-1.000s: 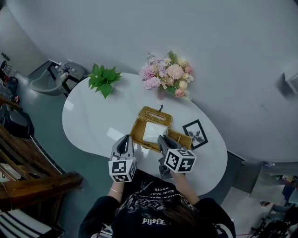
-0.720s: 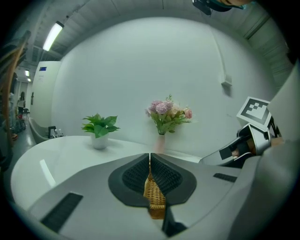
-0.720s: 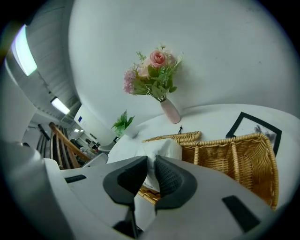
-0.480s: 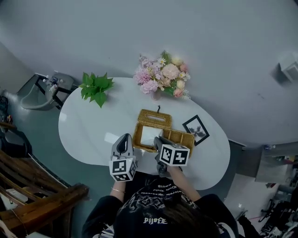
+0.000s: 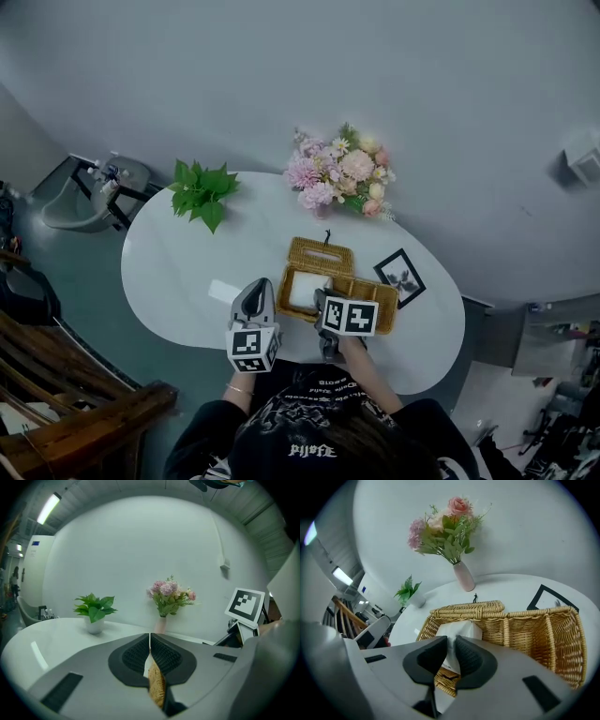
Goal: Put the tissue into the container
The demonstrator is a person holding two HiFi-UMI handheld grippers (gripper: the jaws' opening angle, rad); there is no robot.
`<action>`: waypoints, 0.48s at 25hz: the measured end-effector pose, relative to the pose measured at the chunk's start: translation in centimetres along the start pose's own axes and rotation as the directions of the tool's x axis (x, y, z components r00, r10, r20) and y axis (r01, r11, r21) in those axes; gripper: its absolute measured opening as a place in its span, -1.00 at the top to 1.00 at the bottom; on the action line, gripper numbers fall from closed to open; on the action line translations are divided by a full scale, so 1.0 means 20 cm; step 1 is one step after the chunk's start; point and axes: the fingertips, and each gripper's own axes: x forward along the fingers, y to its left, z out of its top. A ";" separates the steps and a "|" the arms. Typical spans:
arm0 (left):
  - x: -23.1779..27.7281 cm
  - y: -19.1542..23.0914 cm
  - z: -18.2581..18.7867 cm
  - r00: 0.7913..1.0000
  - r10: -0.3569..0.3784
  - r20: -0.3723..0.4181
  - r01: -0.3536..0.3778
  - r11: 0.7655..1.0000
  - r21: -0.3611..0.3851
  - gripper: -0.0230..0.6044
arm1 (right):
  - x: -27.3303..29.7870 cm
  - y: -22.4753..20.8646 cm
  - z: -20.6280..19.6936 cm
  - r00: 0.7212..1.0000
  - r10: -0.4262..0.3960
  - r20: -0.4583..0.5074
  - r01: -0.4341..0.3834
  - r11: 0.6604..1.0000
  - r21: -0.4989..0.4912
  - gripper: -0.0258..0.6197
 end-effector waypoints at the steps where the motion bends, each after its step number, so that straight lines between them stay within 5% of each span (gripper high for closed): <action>1: 0.00 0.01 0.01 1.000 0.001 0.004 -0.001 1.000 0.000 0.84 | 0.01 0.01 0.00 1.000 -0.005 -0.009 0.005 1.000 -0.005 0.67; 12: 0.02 0.11 0.01 1.000 -0.006 0.003 0.006 1.000 -0.002 0.84 | 0.05 0.00 -0.01 0.994 -0.110 -0.025 0.107 0.989 -0.101 0.65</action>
